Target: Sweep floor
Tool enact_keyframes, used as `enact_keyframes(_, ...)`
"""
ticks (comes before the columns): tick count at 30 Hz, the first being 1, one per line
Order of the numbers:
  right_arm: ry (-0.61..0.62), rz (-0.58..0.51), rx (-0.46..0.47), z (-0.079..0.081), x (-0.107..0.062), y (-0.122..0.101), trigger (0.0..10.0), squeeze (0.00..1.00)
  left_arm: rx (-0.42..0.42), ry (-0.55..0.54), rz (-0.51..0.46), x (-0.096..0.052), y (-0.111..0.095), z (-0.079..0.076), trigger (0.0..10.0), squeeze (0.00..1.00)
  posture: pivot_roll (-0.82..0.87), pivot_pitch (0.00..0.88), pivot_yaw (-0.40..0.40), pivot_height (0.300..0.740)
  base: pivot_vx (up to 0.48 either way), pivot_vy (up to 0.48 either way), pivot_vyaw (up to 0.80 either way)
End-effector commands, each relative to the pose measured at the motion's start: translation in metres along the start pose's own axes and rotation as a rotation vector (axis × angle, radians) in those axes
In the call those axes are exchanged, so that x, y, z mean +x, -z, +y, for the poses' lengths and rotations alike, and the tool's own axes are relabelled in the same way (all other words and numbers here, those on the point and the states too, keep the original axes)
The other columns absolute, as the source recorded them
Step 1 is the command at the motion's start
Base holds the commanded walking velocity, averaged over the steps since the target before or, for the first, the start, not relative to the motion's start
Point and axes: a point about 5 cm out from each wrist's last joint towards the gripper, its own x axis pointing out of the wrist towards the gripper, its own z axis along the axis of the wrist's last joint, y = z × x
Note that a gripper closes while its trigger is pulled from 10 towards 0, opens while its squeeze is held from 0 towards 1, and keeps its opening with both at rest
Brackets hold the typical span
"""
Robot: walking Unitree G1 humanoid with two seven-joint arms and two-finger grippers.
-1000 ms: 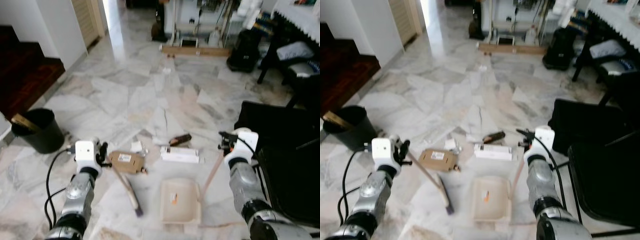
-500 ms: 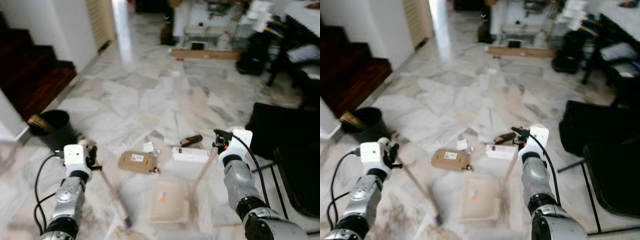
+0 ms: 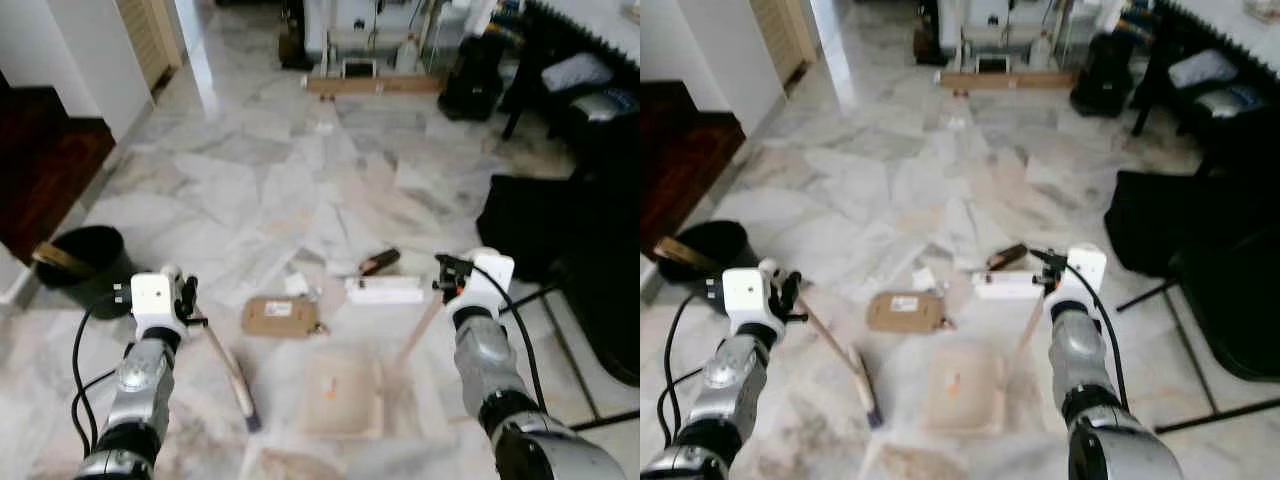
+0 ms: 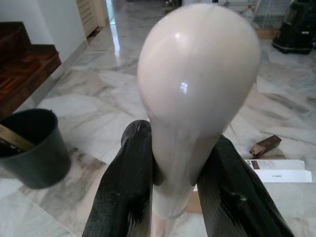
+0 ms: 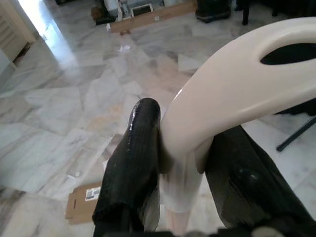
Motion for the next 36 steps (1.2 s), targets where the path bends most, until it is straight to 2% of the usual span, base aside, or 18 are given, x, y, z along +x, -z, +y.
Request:
enact_keyframes(1,-0.008,-0.045,-0.004,0.0038,0.0051,-0.0122,10.0,0.00,-0.010,0.012,-0.013,0.0011,-0.0032,-0.0004,10.0,0.00,0.05,0.048,0.049,0.740,0.000,0.480,0.00)
enact_keyframes(4,-0.006,-0.037,0.004,0.0041,0.0051,-0.0113,10.0,0.00,0.000,0.014,-0.007,0.0013,-0.0031,0.0001,10.0,0.00,0.05,0.048,0.050,0.740,0.000,0.480,0.00)
enact_keyframes(10,-0.010,-0.036,0.008,0.0047,0.0050,-0.0110,10.0,0.00,0.007,0.018,-0.009,0.0019,-0.0041,-0.0001,10.0,0.00,0.05,0.047,0.053,0.740,0.000,0.477,-0.80)
enact_keyframes(17,-0.009,-0.044,-0.001,0.0059,0.0048,-0.0114,10.0,0.00,0.042,0.032,-0.037,0.0021,-0.0075,-0.0027,10.0,0.00,0.05,0.047,0.054,0.740,0.000,0.000,0.00)
enact_keyframes(26,-0.009,-0.054,0.001,0.0065,0.0048,-0.0123,10.0,0.00,0.022,0.050,-0.032,0.0031,-0.0076,-0.0053,10.0,0.00,0.05,0.046,0.055,0.740,0.000,0.000,0.00)
enact_keyframes(30,-0.004,-0.046,0.019,0.0064,0.0049,-0.0114,10.0,0.00,0.021,0.052,-0.031,0.0035,-0.0077,-0.0052,10.0,0.00,0.04,0.031,0.057,0.740,0.358,0.000,0.00)
enact_keyframes(36,-0.020,-0.059,0.014,0.0081,0.0052,-0.0132,10.0,0.00,0.024,0.053,-0.034,0.0054,-0.0095,-0.0061,10.0,0.00,0.04,0.023,0.057,0.740,0.360,0.000,-0.51)
